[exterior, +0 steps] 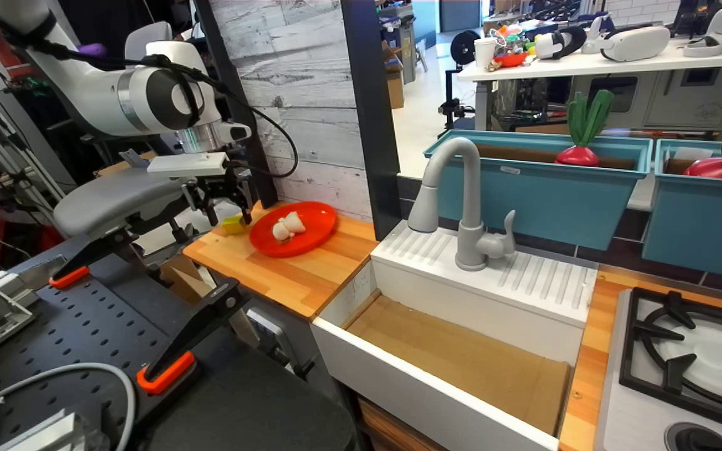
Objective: Put the white object and put it on the plate, then pick the yellow block and move it to the left on the counter, then pick the object on the plate and put it on the right of the counter
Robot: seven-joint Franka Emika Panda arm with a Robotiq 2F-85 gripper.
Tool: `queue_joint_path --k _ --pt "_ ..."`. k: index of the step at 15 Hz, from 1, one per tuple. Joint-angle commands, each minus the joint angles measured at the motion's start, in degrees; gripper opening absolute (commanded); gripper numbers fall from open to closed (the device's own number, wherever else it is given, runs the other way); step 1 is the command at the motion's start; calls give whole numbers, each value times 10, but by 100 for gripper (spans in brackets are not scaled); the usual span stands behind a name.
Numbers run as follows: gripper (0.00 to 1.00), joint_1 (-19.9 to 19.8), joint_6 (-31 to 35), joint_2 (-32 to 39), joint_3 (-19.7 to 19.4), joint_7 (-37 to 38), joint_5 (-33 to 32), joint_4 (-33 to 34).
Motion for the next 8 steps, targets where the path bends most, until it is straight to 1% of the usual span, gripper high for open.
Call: queue_joint_path --k 1,5,8 --pt "100 5 -9 -37 -2 3 7 -23" --pt "100 -16 -1 -77 -9 -3 8 -60" --pt "100 -40 6 -100 -16 -6 14 -87"
